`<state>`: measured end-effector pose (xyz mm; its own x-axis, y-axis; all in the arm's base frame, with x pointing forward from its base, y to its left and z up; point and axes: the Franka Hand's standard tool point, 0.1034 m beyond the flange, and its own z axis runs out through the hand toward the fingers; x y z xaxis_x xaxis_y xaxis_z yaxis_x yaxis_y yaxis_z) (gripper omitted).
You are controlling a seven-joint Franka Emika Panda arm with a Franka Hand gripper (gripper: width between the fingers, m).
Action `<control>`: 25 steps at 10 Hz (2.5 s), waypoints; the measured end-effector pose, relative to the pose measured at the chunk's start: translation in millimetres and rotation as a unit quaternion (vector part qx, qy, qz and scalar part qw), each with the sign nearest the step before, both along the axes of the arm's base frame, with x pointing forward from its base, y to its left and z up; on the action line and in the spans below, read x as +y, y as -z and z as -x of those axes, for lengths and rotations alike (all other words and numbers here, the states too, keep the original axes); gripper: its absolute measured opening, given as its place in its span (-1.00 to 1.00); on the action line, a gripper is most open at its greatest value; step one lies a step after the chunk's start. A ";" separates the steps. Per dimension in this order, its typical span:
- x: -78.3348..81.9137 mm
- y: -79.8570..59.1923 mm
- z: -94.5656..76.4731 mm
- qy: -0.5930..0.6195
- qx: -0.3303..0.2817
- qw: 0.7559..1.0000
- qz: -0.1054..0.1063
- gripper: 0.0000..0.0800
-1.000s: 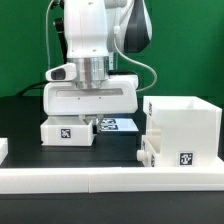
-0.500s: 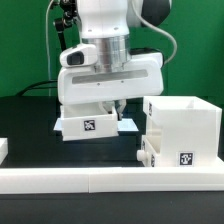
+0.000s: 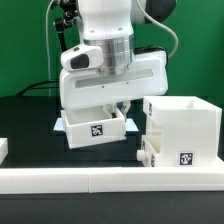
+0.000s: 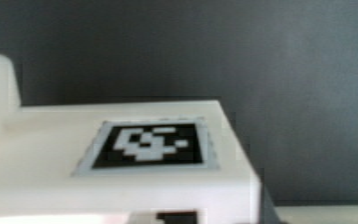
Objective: Assemble drawer
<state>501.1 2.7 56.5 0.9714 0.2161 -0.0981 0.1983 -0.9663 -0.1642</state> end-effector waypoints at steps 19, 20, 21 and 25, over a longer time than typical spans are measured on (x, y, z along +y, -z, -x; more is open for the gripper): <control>-37.8 -3.2 -26.3 -0.616 -0.085 0.783 -0.010 -0.89; -34.8 -4.2 -28.4 -0.618 -0.086 0.782 -0.009 -0.89; -32.5 -4.4 -30.6 -0.618 -0.091 0.781 -0.003 -0.89; -32.2 -1.6 -34.3 -0.623 -0.098 0.776 0.004 -0.89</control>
Offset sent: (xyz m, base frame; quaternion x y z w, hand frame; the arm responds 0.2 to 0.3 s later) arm 0.0116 -0.0159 0.0056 -0.0133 -0.0007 -0.3416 0.9397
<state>535.3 -29.6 58.1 0.0054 0.9998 0.0193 1.0000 -0.0052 -0.0081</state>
